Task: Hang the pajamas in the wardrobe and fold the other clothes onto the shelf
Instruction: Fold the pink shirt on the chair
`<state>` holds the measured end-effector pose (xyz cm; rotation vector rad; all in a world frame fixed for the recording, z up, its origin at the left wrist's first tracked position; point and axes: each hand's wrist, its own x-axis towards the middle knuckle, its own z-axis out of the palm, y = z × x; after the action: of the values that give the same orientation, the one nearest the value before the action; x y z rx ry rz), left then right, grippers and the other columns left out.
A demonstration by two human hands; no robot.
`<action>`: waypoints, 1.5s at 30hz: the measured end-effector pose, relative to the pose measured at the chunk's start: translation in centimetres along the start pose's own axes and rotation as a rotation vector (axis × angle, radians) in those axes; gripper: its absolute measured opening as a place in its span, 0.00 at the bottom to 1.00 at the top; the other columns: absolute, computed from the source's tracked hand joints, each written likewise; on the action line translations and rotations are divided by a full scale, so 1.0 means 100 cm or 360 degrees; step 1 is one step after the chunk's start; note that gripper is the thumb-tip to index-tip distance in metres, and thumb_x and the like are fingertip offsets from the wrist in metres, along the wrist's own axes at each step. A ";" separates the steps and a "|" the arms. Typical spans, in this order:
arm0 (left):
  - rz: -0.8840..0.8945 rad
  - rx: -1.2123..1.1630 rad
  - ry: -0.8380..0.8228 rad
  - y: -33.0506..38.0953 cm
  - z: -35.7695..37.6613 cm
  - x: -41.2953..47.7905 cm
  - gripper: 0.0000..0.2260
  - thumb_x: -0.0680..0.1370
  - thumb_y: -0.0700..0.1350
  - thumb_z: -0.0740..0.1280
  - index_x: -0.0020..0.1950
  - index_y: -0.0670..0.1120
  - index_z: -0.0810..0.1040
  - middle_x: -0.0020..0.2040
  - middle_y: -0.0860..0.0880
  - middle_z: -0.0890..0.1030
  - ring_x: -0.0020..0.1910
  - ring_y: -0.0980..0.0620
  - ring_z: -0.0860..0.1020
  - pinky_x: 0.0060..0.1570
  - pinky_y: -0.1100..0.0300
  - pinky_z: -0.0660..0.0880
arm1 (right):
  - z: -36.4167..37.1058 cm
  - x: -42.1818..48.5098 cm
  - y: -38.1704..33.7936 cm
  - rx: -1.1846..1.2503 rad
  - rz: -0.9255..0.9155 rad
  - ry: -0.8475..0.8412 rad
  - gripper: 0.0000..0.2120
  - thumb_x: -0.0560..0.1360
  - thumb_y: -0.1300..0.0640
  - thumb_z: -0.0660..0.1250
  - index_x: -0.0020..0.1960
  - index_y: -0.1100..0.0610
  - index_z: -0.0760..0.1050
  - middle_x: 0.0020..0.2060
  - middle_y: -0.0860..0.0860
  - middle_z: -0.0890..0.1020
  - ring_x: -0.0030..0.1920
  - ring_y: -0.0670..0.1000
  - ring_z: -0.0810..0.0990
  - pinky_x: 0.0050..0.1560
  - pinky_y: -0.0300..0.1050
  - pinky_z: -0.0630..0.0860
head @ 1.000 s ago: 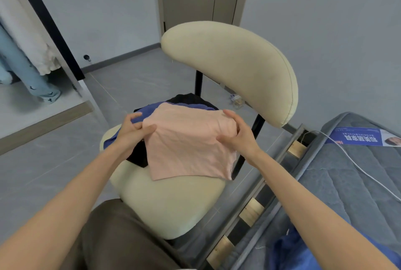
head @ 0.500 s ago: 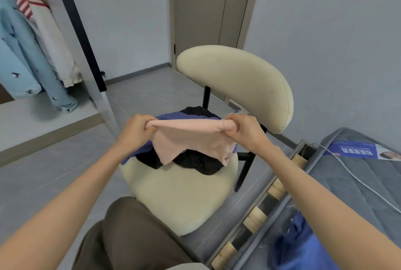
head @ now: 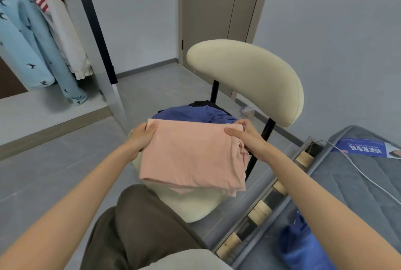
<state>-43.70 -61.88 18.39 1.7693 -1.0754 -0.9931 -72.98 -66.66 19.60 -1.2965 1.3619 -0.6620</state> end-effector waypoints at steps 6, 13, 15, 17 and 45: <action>-0.0170 0.0354 -0.0004 -0.057 0.027 0.022 0.17 0.82 0.50 0.56 0.59 0.39 0.74 0.49 0.46 0.74 0.46 0.47 0.71 0.34 0.59 0.66 | 0.011 0.028 0.044 -0.0310 0.0228 -0.0026 0.22 0.74 0.49 0.70 0.59 0.56 0.62 0.47 0.50 0.72 0.41 0.46 0.74 0.31 0.37 0.70; -0.0115 0.0323 0.0058 -0.079 0.050 0.056 0.13 0.81 0.50 0.58 0.49 0.41 0.74 0.39 0.50 0.75 0.41 0.49 0.71 0.33 0.60 0.64 | 0.015 0.065 0.073 -0.0438 0.0031 0.0203 0.20 0.72 0.50 0.72 0.56 0.57 0.67 0.49 0.49 0.73 0.45 0.47 0.73 0.37 0.36 0.69; -0.0104 0.0242 0.0077 -0.080 0.053 0.064 0.14 0.81 0.51 0.58 0.47 0.40 0.73 0.36 0.51 0.72 0.38 0.51 0.69 0.33 0.61 0.63 | 0.015 0.072 0.078 -0.0405 -0.0025 0.0286 0.20 0.71 0.50 0.74 0.56 0.57 0.70 0.49 0.48 0.73 0.47 0.48 0.73 0.39 0.36 0.69; -0.0133 0.0193 0.0087 -0.083 0.056 0.069 0.12 0.81 0.50 0.58 0.50 0.42 0.72 0.40 0.51 0.73 0.40 0.52 0.69 0.37 0.61 0.64 | 0.016 0.074 0.082 -0.0385 -0.0037 0.0340 0.20 0.71 0.50 0.74 0.56 0.56 0.70 0.50 0.48 0.73 0.48 0.49 0.72 0.42 0.39 0.68; -0.0073 0.0502 0.0173 -0.092 0.065 0.008 0.14 0.83 0.53 0.49 0.49 0.43 0.65 0.42 0.47 0.73 0.42 0.43 0.71 0.40 0.53 0.64 | 0.056 0.014 0.098 -0.0501 0.0199 0.0676 0.22 0.81 0.39 0.47 0.53 0.59 0.64 0.38 0.52 0.75 0.41 0.56 0.76 0.40 0.48 0.70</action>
<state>-46.80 -61.44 7.55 2.0841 -1.1758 -0.7752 -70.71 -63.99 8.75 -1.3478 1.9403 -0.6797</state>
